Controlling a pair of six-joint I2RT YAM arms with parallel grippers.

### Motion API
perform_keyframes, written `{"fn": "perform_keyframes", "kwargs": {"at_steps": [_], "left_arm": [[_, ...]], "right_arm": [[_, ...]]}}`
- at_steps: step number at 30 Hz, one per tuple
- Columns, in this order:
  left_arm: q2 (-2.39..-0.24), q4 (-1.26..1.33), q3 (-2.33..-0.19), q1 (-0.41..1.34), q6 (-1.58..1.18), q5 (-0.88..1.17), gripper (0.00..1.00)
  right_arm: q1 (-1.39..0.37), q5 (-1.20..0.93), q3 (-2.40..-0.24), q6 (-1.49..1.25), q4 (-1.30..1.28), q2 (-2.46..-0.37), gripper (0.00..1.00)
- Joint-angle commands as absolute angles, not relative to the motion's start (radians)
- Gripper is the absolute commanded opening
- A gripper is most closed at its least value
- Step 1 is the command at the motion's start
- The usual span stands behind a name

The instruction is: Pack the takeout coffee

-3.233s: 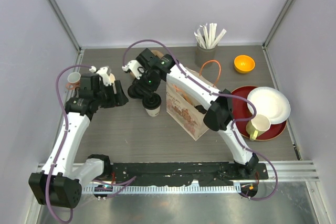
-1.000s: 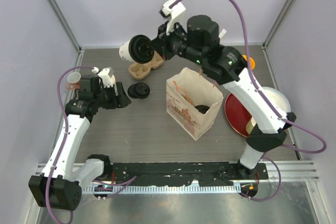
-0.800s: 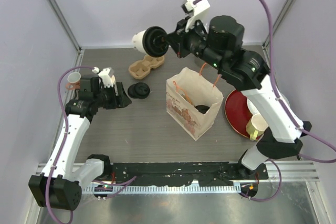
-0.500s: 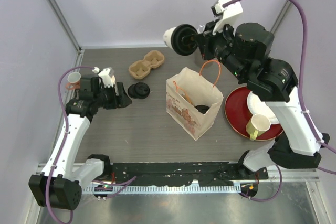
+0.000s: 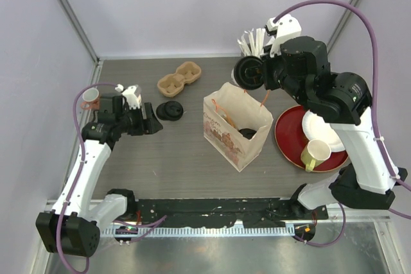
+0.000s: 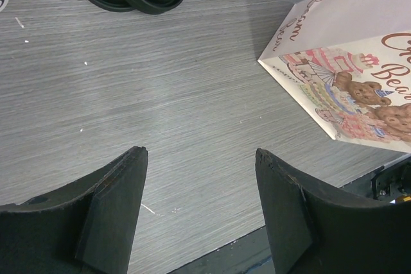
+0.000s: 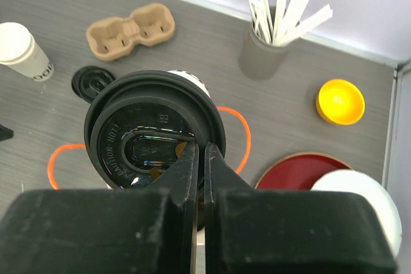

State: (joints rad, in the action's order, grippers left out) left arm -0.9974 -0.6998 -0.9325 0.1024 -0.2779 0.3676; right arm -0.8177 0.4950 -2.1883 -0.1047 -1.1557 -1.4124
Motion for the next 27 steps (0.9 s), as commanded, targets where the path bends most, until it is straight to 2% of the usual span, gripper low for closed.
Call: {"fn": "perform_keyframes", "kwargs": {"at_steps": [1, 12, 27], "left_arm": [[-0.985, -0.666, -0.925, 0.097, -0.27, 0.394, 0.72], [-0.974, -0.669, -0.919, 0.097, -0.272, 0.397, 0.72], [-0.969, -0.67, -0.917, 0.097, -0.268, 0.408, 0.73]], "right_arm": [[-0.79, 0.465, -2.218, -0.178, -1.249, -1.402, 0.01], [-0.706, 0.259, -2.204, -0.21, -1.307, -1.471, 0.01], [-0.663, 0.183, -2.137, -0.202, -1.307, -1.502, 0.01]]}}
